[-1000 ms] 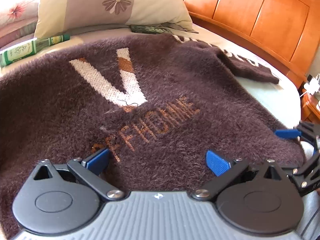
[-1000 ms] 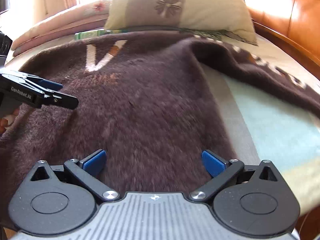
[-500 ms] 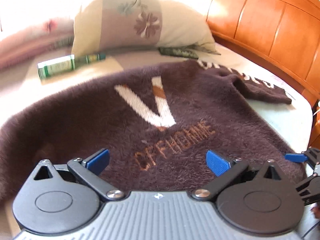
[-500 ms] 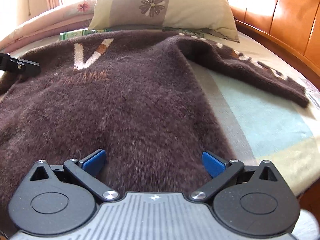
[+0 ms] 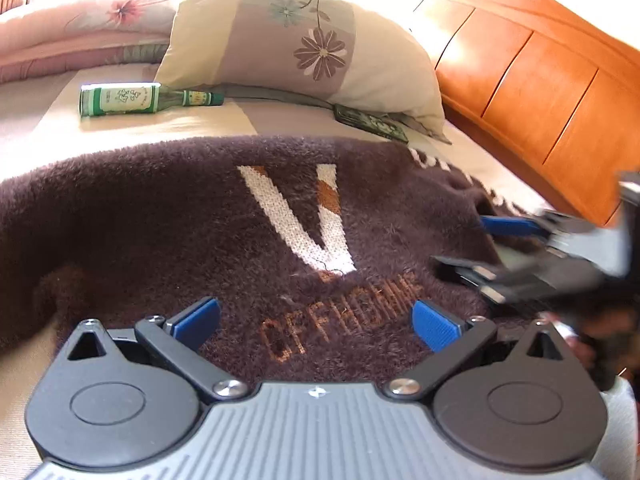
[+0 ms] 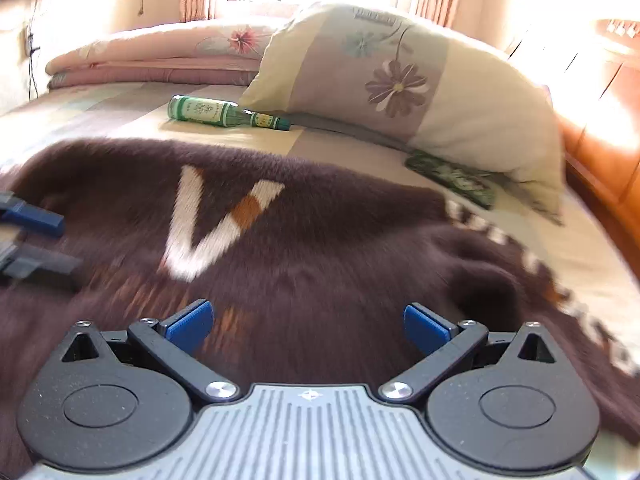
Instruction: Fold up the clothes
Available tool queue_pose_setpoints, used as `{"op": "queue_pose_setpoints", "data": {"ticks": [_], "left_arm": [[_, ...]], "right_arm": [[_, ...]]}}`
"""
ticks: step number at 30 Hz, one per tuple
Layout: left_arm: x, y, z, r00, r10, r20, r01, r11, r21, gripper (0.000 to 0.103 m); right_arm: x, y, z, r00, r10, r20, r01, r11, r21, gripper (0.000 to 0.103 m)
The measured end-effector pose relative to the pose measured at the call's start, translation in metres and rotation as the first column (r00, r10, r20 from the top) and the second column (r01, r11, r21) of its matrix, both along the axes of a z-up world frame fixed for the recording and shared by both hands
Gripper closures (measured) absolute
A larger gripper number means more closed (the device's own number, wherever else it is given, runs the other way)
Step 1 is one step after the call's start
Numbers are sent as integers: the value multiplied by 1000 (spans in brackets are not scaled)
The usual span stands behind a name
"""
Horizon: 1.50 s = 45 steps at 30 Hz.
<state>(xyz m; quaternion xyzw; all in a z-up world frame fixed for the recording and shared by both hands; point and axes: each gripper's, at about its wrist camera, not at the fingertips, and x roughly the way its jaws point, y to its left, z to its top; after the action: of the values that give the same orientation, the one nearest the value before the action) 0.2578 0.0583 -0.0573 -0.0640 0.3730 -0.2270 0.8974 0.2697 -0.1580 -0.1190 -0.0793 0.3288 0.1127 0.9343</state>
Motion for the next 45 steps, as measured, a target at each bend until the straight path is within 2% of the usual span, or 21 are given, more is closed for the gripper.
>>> {"op": "queue_pose_setpoints", "data": {"ticks": [3,5,6,8,15,19,25,31,35,40,43,45], "left_arm": [[1,2,-1,1000,-19,10,19,1000,-24,1],[4,-1,-7,1000,-30,6,30,999,-26,1],[5,-3,-10,999,-35,-5,35,999,-16,1],[7,-9,-16,998,-43,-34,44,999,22,1],[2,-28,-30,996,-77,-51,80,995,58,1],[-3,-40,-35,994,-100,-39,103,991,86,1],[-6,-51,-40,993,-121,-16,122,986,118,1],[-3,-48,-42,992,-123,-11,123,988,91,1],[-3,-48,-44,993,-122,-1,122,989,88,1],[-4,-51,-45,993,-118,11,116,988,104,1],[-5,-52,-46,993,-120,20,117,987,111,1],[-5,-52,-47,993,-114,23,111,988,111,1]], "right_arm": [[31,5,-16,999,30,-31,-29,999,32,0],[41,-2,-35,995,-19,-101,20,1000,12,0],[38,-11,-40,993,-36,-112,41,998,43,0],[22,-31,-44,993,-54,-108,68,989,131,0],[-47,-70,-29,990,-66,-127,84,986,143,0],[-71,-119,-13,981,-184,-67,195,947,254,0],[-56,-189,-37,926,-332,-183,378,834,401,0],[-34,-212,-50,913,-397,-100,390,771,503,0],[-20,-222,-56,896,-443,-30,390,751,533,0],[-1,-230,-55,869,-495,-7,419,727,544,0],[5,-233,-51,867,-498,-4,421,729,540,0],[4,-242,-49,868,-496,-13,412,706,576,0]]}}
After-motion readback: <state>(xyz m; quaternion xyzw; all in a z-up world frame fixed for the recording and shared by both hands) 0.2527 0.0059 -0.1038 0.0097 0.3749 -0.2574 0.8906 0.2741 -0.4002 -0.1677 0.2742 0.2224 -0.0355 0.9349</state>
